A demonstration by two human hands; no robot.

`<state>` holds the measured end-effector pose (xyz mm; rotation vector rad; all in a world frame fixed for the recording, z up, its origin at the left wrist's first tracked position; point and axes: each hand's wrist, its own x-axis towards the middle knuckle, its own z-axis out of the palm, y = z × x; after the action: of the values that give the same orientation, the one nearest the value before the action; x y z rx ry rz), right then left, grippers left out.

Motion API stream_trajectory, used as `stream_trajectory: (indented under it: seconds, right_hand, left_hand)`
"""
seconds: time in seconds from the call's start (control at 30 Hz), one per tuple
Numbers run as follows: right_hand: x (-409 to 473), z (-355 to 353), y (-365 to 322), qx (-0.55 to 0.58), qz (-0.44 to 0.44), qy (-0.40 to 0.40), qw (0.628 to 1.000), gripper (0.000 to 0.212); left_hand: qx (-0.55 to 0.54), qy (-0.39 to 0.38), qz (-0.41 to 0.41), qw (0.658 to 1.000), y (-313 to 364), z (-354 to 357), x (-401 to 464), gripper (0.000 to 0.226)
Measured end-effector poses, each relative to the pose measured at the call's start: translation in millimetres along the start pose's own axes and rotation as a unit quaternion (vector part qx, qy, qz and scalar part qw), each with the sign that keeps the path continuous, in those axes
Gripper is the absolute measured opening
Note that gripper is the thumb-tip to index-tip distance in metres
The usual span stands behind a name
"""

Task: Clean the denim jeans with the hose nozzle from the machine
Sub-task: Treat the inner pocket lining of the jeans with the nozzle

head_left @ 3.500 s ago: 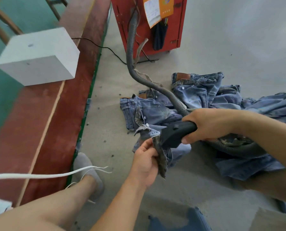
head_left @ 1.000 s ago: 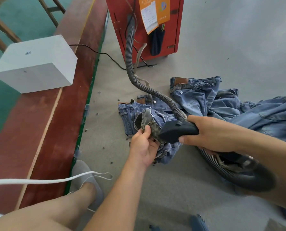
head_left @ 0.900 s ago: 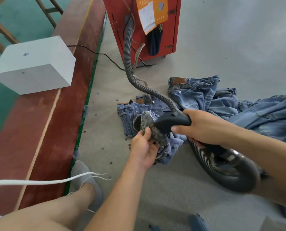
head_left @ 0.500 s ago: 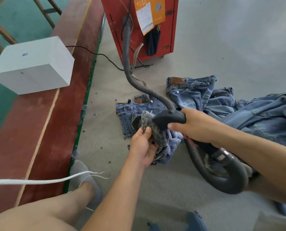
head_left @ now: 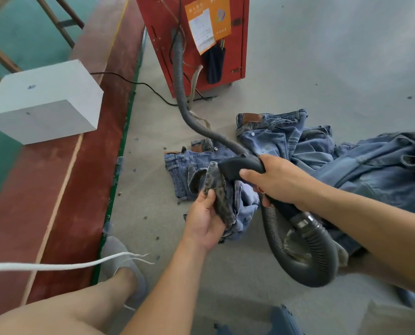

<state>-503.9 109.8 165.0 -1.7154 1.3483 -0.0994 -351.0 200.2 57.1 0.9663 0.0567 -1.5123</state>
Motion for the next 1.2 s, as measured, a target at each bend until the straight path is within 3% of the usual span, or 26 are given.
stream_trajectory:
  seconds: [0.07, 0.2, 0.33, 0.47, 0.63, 0.83, 1.03, 1.2]
  right_hand:
    - [-2.6, -9.4, 5.2, 0.016, 0.014, 0.003, 1.000, 0.032]
    - [-17.6, -13.3, 9.6, -0.058, -0.001, -0.083, 0.995, 0.030]
    - [-9.0, 1.5, 3.0, -0.011, 0.008, -0.073, 0.997, 0.031]
    - [1.0, -5.2, 4.6, 0.020, 0.021, -0.002, 1.000, 0.038]
    - [-12.7, -15.5, 12.6, -0.022, 0.029, -0.108, 0.993, 0.033]
    - [6.6, -13.0, 8.4, 0.110, 0.062, -0.044, 0.991, 0.036]
    - [1.6, -38.1, 14.8, 0.075, 0.095, -0.143, 0.982, 0.041]
    - [11.5, -17.8, 4.6, 0.134, 0.088, -0.099, 0.982, 0.038]
  left_hand:
    - [0.002, 0.022, -0.019, 1.000, 0.1, 4.6, 0.8, 0.040]
    - [0.025, 0.051, -0.019, 0.998, 5.6, 14.3, 6.4, 0.062]
    - [0.008, 0.074, 0.013, 0.997, 0.1, 10.8, 9.4, 0.048]
    - [0.083, 0.078, 0.036, 0.993, -0.7, 3.7, 11.2, 0.027]
    - [0.127, 0.062, 0.048, 0.989, 1.6, 4.3, 14.6, 0.035]
    - [0.183, 0.051, 0.049, 0.981, 6.9, -8.1, 9.6, 0.033]
    - [0.158, 0.024, 0.030, 0.987, 11.4, -15.2, 8.8, 0.031]
    - [0.184, -0.014, 0.006, 0.983, -0.4, -17.8, 5.4, 0.030]
